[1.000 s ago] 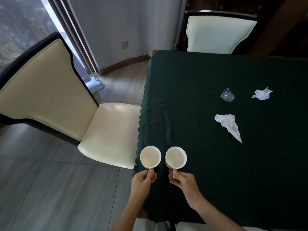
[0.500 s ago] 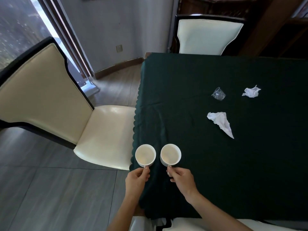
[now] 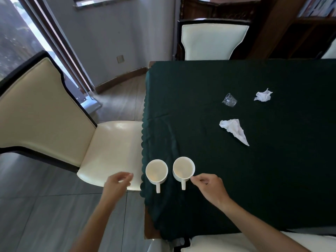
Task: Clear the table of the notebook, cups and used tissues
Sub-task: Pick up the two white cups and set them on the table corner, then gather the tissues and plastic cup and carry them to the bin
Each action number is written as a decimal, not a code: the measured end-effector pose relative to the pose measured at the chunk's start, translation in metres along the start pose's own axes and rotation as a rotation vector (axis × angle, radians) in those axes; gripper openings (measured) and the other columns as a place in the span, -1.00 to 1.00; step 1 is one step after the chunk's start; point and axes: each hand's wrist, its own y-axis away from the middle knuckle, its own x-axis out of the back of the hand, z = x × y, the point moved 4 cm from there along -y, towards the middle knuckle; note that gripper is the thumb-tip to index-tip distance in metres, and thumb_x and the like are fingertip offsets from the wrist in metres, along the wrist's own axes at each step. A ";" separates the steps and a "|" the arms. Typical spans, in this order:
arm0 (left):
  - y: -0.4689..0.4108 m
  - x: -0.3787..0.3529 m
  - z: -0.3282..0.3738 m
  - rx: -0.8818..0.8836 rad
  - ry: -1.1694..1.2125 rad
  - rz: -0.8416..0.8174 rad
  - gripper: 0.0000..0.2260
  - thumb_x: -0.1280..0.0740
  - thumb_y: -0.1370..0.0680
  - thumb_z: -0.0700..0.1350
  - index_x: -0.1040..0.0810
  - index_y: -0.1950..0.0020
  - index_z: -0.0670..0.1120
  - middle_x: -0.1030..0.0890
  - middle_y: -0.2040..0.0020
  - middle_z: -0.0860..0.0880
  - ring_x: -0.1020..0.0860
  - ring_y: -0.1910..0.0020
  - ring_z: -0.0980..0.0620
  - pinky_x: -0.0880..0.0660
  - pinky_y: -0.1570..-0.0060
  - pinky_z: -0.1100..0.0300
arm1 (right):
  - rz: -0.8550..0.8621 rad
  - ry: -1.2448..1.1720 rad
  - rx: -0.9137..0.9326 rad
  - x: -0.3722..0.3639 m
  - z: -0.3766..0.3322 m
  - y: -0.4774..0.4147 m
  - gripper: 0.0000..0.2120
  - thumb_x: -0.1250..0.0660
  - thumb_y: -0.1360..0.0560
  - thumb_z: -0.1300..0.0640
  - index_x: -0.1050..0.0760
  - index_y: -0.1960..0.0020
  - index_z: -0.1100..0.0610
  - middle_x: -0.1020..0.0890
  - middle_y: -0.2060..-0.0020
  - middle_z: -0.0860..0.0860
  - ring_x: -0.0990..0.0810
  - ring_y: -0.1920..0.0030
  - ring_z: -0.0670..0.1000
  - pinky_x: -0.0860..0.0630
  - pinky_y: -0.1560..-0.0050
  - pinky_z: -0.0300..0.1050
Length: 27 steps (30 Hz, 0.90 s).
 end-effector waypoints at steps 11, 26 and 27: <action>-0.014 -0.043 0.172 -0.368 0.014 -0.035 -0.87 -0.40 -0.65 -0.03 -0.72 -0.10 -0.03 -0.75 0.01 -0.02 -0.72 0.09 0.00 -0.63 0.08 0.14 | 0.178 -0.003 0.105 0.104 -0.043 -0.028 -0.91 -0.43 -0.51 -0.07 -0.71 0.09 -0.14 -0.72 0.11 -0.38 -0.65 0.03 -0.39 -0.47 0.05 -0.39; -0.031 -0.275 0.265 -0.312 -0.104 -0.192 -0.93 -0.41 -0.62 0.02 -0.67 0.04 0.18 -0.76 0.08 0.05 -0.72 0.12 0.08 -0.69 0.08 0.08 | 0.224 0.041 0.053 0.238 0.018 -0.142 -0.70 -0.42 -0.52 0.07 -0.64 -0.25 0.02 -0.68 -0.08 -0.10 -0.66 0.03 -0.16 -0.63 -0.12 -0.11; -0.035 -0.290 0.265 -0.297 -0.111 -0.202 -0.93 -0.41 -0.62 0.02 -0.67 0.03 0.18 -0.76 0.07 0.06 -0.72 0.13 0.10 -0.66 0.10 0.12 | 0.219 0.054 0.037 0.244 0.024 -0.152 -0.67 -0.41 -0.52 0.08 -0.62 -0.28 0.04 -0.68 -0.13 -0.06 -0.65 0.00 -0.10 -0.63 -0.13 -0.08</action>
